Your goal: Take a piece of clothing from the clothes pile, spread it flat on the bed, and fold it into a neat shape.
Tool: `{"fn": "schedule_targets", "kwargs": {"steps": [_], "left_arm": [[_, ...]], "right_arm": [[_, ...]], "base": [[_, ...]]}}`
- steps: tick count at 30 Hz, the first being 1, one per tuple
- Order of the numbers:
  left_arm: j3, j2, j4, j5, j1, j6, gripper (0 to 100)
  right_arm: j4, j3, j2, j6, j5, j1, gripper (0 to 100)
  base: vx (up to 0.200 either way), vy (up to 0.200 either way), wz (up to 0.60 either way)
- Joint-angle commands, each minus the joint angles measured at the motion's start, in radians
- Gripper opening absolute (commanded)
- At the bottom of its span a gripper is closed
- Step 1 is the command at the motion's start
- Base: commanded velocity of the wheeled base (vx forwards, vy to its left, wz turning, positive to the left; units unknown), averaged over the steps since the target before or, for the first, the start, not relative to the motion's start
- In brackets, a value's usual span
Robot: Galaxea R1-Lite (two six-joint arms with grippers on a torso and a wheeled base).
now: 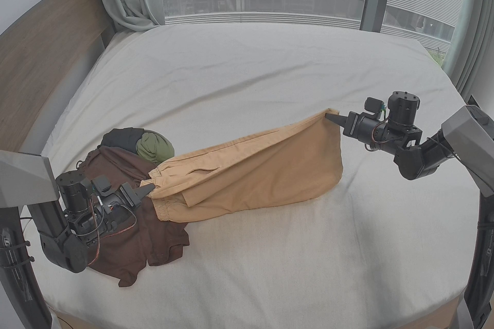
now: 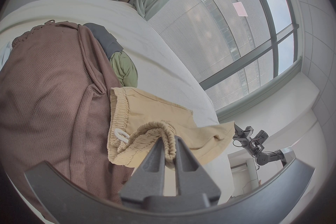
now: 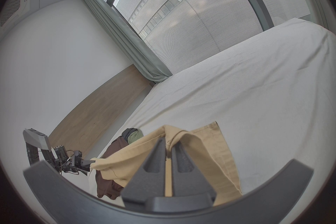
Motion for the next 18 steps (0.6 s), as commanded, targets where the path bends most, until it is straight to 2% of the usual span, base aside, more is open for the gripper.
{"fn": "schedule_targets", "kwargs": {"steps": [1, 18], "left_arm": [[-0.025, 0.032, 0.0, 0.014, 0.005, -0.008, 0], [-0.08, 0.083, 0.0, 0.08, 0.006, -0.016, 0]], "right_arm": [[0.052, -0.117, 0.076, 0.001, -0.001, 0.0, 0], [0.129, -0.266, 0.173, 0.001, -0.003, 0.016, 0]], "base": [[0.0, 0.0, 0.0], [0.0, 0.0, 0.0]]}}
